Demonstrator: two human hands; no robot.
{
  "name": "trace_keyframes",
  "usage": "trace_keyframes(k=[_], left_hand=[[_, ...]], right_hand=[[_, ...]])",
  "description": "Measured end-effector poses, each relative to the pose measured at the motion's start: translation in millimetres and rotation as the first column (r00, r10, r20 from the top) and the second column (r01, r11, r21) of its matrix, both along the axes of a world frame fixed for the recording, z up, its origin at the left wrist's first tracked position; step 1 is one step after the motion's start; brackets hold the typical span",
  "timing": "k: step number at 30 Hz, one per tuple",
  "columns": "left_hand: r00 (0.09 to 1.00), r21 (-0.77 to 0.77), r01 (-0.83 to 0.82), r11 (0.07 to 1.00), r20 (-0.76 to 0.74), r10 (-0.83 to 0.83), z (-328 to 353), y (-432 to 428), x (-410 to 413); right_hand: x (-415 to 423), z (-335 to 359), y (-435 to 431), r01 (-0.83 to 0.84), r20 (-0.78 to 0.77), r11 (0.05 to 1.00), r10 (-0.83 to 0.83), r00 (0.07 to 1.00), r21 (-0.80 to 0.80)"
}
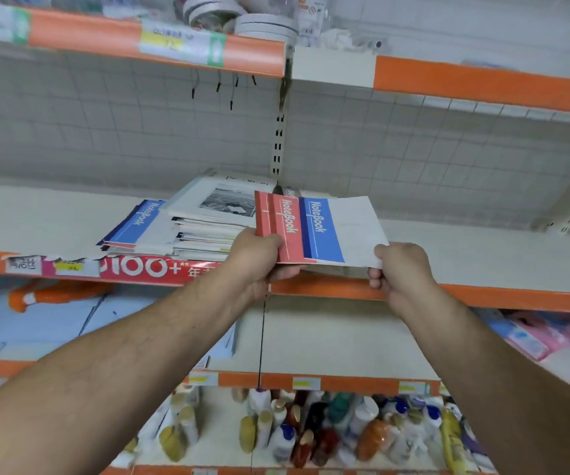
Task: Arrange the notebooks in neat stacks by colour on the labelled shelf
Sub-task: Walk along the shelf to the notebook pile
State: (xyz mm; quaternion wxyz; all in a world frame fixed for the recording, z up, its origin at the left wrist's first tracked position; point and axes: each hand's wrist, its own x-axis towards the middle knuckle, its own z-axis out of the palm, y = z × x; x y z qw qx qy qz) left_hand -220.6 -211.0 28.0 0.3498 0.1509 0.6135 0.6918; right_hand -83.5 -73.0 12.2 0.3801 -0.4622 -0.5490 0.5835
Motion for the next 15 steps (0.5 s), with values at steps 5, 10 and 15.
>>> trace_keyframes(k=[5,10,15], left_hand=[[0.990,0.022,-0.141,0.990,0.005,0.141,-8,-55,24],[0.951,0.020,-0.308,0.951,0.018,0.308,-17,-119,36],[0.917,-0.009,-0.399,0.917,0.001,0.399,-23,-183,33]], right_hand=[[8,-1,-35,-0.135,0.016,0.991,0.135,0.991,0.016],[0,-8,-80,-0.289,0.034,0.957,0.290,0.957,-0.017],[-29,-17,-129,-0.411,0.026,0.910,0.412,0.911,-0.055]])
